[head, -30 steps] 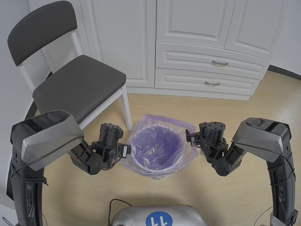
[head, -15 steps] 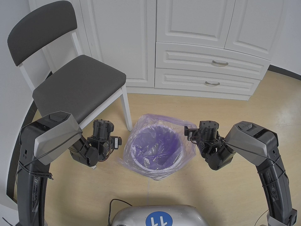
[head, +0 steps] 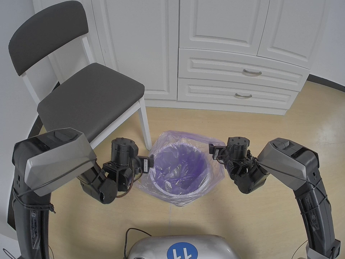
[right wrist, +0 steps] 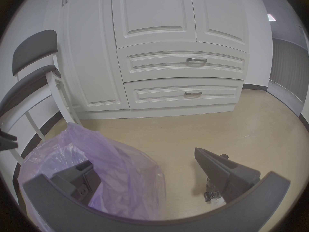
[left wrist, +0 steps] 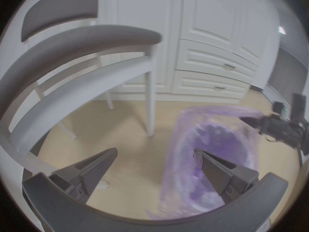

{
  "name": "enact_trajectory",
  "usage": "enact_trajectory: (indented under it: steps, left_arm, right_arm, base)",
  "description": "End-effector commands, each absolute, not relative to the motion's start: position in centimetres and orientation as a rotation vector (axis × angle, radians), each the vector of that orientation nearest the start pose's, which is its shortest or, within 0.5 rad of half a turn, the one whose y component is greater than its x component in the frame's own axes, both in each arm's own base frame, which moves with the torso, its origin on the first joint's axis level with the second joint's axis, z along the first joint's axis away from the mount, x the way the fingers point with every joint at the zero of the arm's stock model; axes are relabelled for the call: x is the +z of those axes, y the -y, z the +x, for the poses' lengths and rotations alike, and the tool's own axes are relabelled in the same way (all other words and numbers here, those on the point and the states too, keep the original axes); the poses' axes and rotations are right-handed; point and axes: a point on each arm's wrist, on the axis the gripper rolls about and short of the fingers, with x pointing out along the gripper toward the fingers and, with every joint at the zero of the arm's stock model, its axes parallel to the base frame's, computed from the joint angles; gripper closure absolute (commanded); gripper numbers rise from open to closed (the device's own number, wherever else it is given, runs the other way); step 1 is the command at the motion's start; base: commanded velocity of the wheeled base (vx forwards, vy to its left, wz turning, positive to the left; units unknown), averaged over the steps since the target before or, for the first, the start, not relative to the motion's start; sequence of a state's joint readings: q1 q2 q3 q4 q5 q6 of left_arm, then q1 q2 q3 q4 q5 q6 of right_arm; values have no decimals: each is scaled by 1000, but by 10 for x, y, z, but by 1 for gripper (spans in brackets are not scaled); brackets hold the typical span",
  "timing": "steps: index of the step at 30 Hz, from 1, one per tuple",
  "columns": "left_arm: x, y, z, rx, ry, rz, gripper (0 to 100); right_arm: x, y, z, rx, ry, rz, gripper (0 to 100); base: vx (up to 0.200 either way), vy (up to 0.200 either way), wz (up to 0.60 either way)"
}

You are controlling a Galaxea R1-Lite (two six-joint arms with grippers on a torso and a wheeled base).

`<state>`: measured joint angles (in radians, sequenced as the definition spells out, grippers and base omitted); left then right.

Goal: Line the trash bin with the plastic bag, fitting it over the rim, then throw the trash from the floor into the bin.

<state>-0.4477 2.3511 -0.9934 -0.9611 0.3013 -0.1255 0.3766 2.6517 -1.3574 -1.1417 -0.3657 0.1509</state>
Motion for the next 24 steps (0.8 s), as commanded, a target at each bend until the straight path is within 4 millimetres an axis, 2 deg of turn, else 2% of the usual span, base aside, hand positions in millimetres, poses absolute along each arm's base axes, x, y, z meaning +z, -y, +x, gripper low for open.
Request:
enact_trajectory:
  steps: [1, 2, 6, 11, 12, 15, 16, 19, 24]
  left_arm:
    - [12, 190, 353, -229, -402, 75, 0]
    - [-3, 191, 355, -229, -427, 100, 0]
    - [-24, 189, 358, -224, -466, 126, 0]
    - [-37, 187, 370, -202, -471, 128, 0]
    - [-41, 181, 377, -178, -469, 130, 0]
    - [-43, 173, 386, -136, -453, 135, 0]
    - [-41, 164, 398, -90, -430, 124, 0]
    - [-37, 149, 411, -45, -406, 106, 0]
    - [-32, 137, 423, -10, -372, 77, 0]
  right_arm:
    - [-18, -172, 453, 5, -134, 100, 0]
    - [-17, -172, 453, 5, -131, 101, 0]
    - [-14, -173, 451, 9, -128, 102, 0]
    - [-15, -173, 451, 9, -130, 101, 0]
    - [-15, -174, 452, 9, -130, 101, 0]
    - [-15, -174, 452, 9, -128, 102, 0]
    - [-16, -174, 453, 9, -125, 104, 0]
    - [-19, -174, 454, 9, -128, 103, 0]
    - [-25, -175, 459, 5, -125, 120, 0]
  base:
    - [0, 0, 0]
    - [0, 0, 0]
    - [0, 0, 0]
    - [0, 0, 0]
    - [0, 0, 0]
    - [0, 0, 0]
    - [0, 0, 0]
    - [0, 0, 0]
    - [0, 0, 0]
